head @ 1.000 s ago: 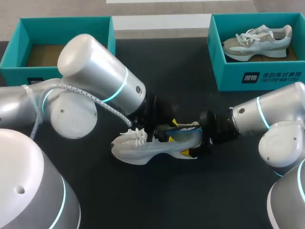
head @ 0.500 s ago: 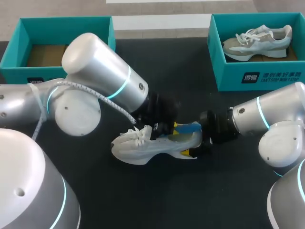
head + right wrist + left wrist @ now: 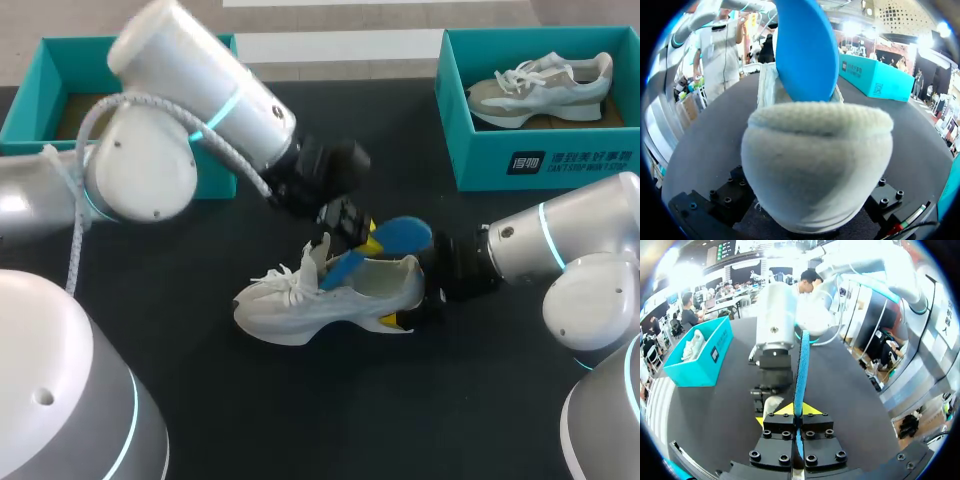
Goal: Take the shoe out of the shoebox, open the shoe tongue, remove and reinsert the insole, then place the shoe into the shoebox
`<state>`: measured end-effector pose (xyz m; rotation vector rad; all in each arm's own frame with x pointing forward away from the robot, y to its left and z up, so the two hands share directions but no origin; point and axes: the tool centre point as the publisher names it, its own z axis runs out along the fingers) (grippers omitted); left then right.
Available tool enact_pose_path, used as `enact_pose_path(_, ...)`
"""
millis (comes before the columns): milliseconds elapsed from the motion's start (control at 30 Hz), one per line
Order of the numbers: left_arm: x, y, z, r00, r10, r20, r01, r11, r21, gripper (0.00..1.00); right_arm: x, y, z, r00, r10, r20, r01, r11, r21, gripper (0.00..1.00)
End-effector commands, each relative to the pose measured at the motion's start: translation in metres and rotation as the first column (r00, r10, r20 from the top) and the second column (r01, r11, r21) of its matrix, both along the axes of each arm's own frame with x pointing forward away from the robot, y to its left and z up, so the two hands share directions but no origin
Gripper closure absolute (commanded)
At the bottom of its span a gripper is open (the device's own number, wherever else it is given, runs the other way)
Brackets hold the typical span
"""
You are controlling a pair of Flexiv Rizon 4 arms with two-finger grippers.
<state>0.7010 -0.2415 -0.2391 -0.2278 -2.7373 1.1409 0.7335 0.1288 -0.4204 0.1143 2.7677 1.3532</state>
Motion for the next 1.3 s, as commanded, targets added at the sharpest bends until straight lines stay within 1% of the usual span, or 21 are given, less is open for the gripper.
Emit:
enact_pose_path(33, 0.000, 0.015, 0.027, 0.999, 0.000, -0.046, -0.004, 0.996, -0.089, 1.00, 0.000, 0.001, -0.002, 1.000, -0.003, 0.001, 0.003, 1.000, -0.004, 1.00)
enact_pose_path(133, 0.002, 0.018, 0.048, 0.997, 0.007, -0.076, -0.020, 0.986, -0.168, 1.00, 0.000, 0.001, -0.002, 1.000, -0.003, 0.001, 0.003, 1.000, -0.004, 1.00)
enact_pose_path(300, 0.007, 0.022, 0.077, 0.994, 0.008, -0.105, -0.035, 0.964, -0.264, 1.00, 0.000, 0.001, -0.002, 1.000, -0.003, 0.001, 0.003, 1.000, -0.004, 1.00)
enact_pose_path(500, 0.014, 0.027, 0.102, 0.990, 0.008, -0.143, -0.059, 0.932, -0.358, 1.00, 0.000, 0.001, -0.002, 1.000, -0.003, 0.001, 0.003, 1.000, -0.004, 1.00)
enact_pose_path(633, 0.010, 0.031, 0.115, 0.988, -0.012, -0.156, -0.049, 0.923, -0.381, 1.00, 0.000, 0.001, -0.002, 1.000, -0.003, 0.001, 0.003, 1.000, -0.004, 1.00)
enact_pose_path(667, 0.008, 0.032, 0.116, 0.988, -0.050, -0.148, -0.008, 0.929, -0.369, 1.00, 0.000, 0.001, -0.002, 1.000, -0.003, 0.001, 0.003, 1.000, -0.004, 1.00)
enact_pose_path(1300, 0.008, 0.032, 0.116, 0.988, -0.050, -0.148, -0.008, 0.929, -0.369, 1.00, 0.000, 0.001, -0.002, 1.000, -0.003, 0.001, 0.003, 1.000, -0.004, 1.00)
